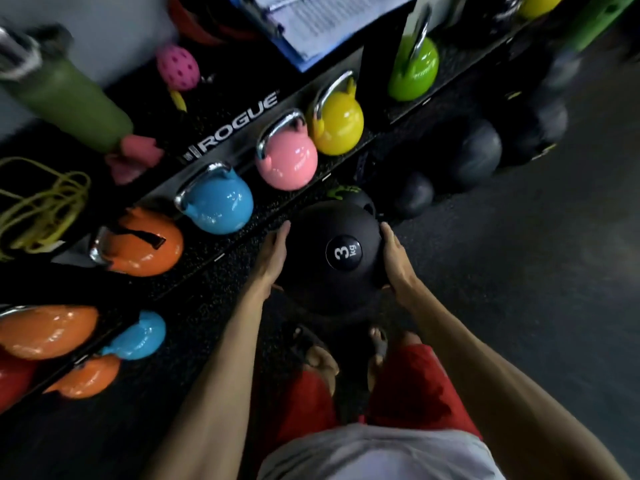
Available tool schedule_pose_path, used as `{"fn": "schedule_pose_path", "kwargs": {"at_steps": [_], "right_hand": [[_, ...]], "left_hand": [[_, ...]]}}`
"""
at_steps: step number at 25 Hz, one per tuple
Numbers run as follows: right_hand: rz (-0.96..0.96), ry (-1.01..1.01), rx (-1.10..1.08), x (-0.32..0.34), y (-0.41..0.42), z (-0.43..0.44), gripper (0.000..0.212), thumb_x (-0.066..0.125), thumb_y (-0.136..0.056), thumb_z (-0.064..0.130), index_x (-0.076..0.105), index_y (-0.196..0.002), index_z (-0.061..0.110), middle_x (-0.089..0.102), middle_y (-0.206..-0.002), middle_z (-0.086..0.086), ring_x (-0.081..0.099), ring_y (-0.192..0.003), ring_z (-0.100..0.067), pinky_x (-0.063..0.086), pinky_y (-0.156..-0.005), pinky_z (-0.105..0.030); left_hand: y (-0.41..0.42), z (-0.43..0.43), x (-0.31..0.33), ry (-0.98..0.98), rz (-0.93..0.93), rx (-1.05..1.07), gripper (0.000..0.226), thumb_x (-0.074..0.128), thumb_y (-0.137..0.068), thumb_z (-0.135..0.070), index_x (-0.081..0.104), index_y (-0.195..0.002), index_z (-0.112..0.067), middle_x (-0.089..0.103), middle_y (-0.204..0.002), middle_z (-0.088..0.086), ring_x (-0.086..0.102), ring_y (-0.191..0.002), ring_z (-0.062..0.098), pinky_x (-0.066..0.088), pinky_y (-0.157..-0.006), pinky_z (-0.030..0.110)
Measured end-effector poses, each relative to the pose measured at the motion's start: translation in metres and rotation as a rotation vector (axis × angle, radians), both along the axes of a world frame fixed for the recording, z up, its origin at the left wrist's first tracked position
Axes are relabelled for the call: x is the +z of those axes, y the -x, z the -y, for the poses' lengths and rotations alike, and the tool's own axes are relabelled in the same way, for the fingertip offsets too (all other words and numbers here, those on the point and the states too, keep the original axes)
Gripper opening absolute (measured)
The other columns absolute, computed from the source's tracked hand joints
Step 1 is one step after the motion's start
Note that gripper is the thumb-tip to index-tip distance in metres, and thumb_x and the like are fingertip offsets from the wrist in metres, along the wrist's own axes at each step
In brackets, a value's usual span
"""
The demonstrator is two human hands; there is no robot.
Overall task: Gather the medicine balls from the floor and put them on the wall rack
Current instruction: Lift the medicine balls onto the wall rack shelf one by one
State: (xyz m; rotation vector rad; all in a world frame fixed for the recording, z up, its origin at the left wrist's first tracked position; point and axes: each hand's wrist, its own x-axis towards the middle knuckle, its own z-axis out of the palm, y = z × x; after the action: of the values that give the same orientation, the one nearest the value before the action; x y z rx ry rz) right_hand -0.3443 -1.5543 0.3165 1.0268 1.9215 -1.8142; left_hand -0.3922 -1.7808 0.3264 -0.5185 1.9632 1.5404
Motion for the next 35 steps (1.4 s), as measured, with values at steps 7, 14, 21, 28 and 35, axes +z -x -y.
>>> {"fn": "schedule_pose_path", "kwargs": {"at_steps": [7,14,21,28,35], "right_hand": [[-0.336,-0.114,0.120,0.126,0.034,-0.005,0.063,0.034,-0.098,0.065,0.055,-0.138,0.020,0.058,-0.129,0.003,0.051,-0.128,-0.018,0.037,-0.110,-0.035],[-0.716,-0.158,0.256,0.263,0.068,0.020,0.075,0.031,-0.092,0.071,0.058,-0.136,0.016,0.058,-0.141,-0.007,0.051,-0.128,-0.015,0.036,-0.113,-0.036],[-0.983,-0.099,0.398,0.381,0.084,0.068,0.069,0.032,-0.093,0.070,0.058,-0.134,0.021,0.060,-0.138,-0.003,0.052,-0.130,-0.020,0.037,-0.112,-0.039],[-1.188,0.002,0.579,0.474,0.081,0.147,0.069,0.027,-0.090,0.073,0.058,-0.133,0.029,0.062,-0.130,0.004,0.056,-0.122,-0.017,0.041,-0.106,-0.038],[-1.293,0.138,0.615,0.514,0.096,0.263,0.066,0.024,-0.086,0.074,0.060,-0.111,0.024,0.066,-0.112,0.005,0.058,-0.109,-0.017,0.044,-0.102,-0.043]], "left_hand": [[0.007,-0.002,0.133,0.006,-0.315,0.085,0.060,0.032,-0.096,-0.067,0.060,-0.132,-0.028,0.063,-0.130,-0.010,0.059,-0.117,0.008,0.045,-0.105,0.032],[0.001,0.025,0.257,0.029,-0.631,0.363,0.087,0.046,-0.071,-0.089,0.063,-0.130,-0.028,0.065,-0.131,-0.004,0.059,-0.125,0.016,0.040,-0.114,0.044],[-0.037,0.059,0.378,0.091,-0.848,0.589,0.082,0.040,-0.068,-0.088,0.064,-0.127,-0.036,0.068,-0.126,-0.008,0.063,-0.117,0.013,0.045,-0.108,0.041],[-0.080,0.115,0.460,0.175,-1.069,0.797,0.073,0.037,-0.079,-0.082,0.064,-0.128,-0.034,0.067,-0.127,-0.005,0.062,-0.117,0.013,0.046,-0.108,0.040],[-0.091,0.200,0.511,0.288,-1.207,0.939,0.067,0.037,-0.077,-0.082,0.065,-0.120,-0.039,0.068,-0.121,-0.009,0.061,-0.115,0.012,0.045,-0.108,0.042]]}}
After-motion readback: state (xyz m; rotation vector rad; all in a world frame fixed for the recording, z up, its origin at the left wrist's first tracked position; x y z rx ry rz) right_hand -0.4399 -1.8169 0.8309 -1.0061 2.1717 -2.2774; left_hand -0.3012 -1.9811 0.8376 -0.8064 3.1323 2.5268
